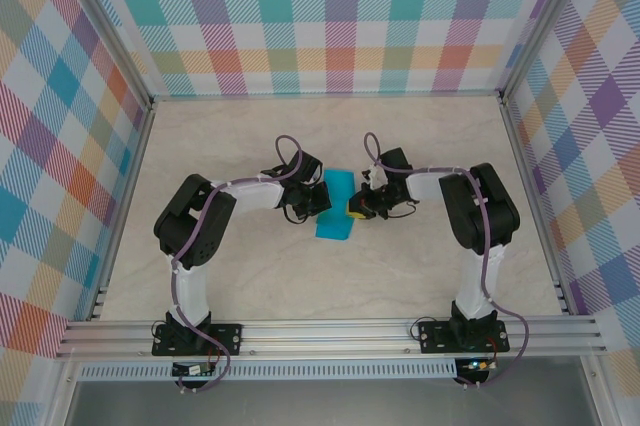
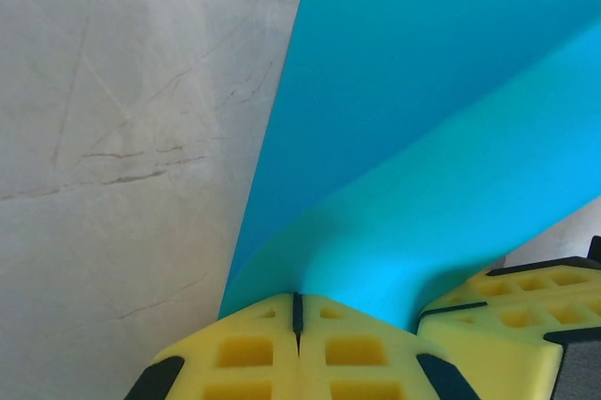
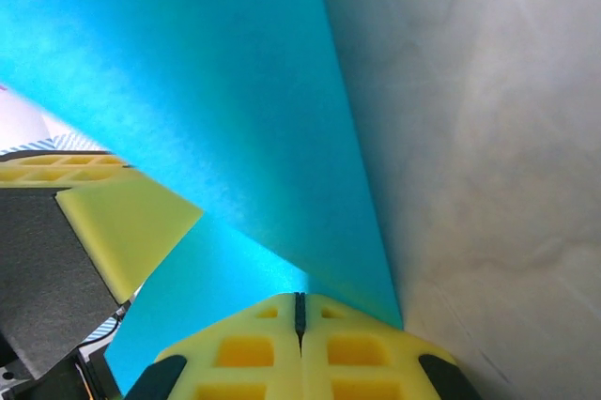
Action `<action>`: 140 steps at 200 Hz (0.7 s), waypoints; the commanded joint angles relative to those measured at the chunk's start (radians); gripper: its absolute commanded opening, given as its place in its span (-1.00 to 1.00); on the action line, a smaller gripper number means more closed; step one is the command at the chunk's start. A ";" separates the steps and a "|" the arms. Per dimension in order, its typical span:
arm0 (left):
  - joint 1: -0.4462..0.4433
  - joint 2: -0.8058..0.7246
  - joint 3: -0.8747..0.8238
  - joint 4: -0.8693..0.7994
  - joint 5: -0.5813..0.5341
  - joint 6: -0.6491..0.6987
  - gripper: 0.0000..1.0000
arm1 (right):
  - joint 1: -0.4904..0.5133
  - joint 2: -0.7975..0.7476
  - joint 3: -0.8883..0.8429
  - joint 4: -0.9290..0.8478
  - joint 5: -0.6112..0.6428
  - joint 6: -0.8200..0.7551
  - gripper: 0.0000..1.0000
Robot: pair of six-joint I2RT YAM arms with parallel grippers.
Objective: Fold a paper plane with a square sheet of paper (pick it up from the middle)
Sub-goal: Fold the square sheet of paper in half at the center of the table.
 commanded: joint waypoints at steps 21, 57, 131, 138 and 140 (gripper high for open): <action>-0.018 0.056 -0.038 -0.065 -0.019 0.017 -1.00 | 0.004 -0.071 -0.028 0.044 -0.004 -0.030 -1.00; -0.018 0.055 -0.040 -0.068 -0.018 0.017 -1.00 | 0.012 -0.084 -0.049 0.064 -0.049 -0.025 -1.00; -0.018 0.058 -0.045 -0.059 -0.013 0.013 -1.00 | 0.017 -0.018 -0.107 0.007 0.025 -0.114 -1.00; -0.018 0.058 -0.044 -0.060 -0.013 0.015 -1.00 | 0.017 -0.026 -0.109 0.001 0.026 -0.115 -1.00; -0.018 0.058 -0.043 -0.059 -0.011 0.015 -1.00 | 0.018 -0.030 -0.107 -0.002 0.025 -0.115 -1.00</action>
